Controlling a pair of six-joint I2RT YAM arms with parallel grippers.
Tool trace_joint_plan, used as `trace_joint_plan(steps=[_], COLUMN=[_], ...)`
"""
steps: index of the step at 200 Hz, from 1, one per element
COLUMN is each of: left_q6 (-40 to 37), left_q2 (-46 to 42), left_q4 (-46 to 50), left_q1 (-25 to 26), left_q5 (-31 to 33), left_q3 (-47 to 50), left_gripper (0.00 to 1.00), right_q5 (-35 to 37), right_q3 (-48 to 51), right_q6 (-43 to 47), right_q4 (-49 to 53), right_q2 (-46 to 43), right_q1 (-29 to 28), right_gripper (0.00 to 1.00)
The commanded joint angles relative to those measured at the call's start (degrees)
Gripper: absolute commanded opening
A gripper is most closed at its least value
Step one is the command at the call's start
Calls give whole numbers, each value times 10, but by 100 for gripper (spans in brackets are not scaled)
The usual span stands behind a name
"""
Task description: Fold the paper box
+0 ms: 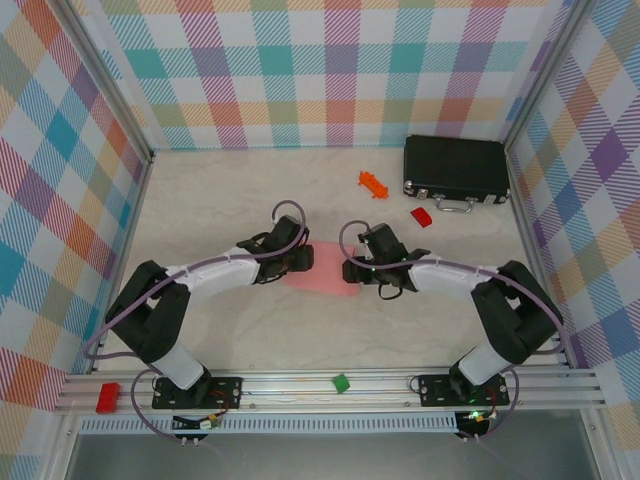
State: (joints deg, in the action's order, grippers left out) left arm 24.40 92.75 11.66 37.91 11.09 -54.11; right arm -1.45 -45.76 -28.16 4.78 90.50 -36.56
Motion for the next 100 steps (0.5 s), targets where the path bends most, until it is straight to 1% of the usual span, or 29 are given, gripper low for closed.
trace_joint_plan(steps=[1, 28, 54, 79, 100], left_q6=[3, 26, 64, 112, 148], left_q2=[21, 15, -3, -24, -29], left_q4=[-10, -37, -61, -99, -125], left_q1=[-1, 1, 6, 25, 44], left_q5=[-24, -81, -112, -130, -138], left_q3=[7, 30, 61, 97, 115], left_gripper=[59, 57, 53, 52, 52], right_q5=[-28, -33, -40, -63, -41], right_q3=[-36, -73, -115, -170, -212], right_q6=[3, 24, 50, 91, 120], right_q4=[-15, 1, 28, 59, 86], right_q2=[31, 66, 102, 149, 181], right_q1=[5, 9, 17, 21, 21], right_gripper=[51, 46, 46, 46, 50])
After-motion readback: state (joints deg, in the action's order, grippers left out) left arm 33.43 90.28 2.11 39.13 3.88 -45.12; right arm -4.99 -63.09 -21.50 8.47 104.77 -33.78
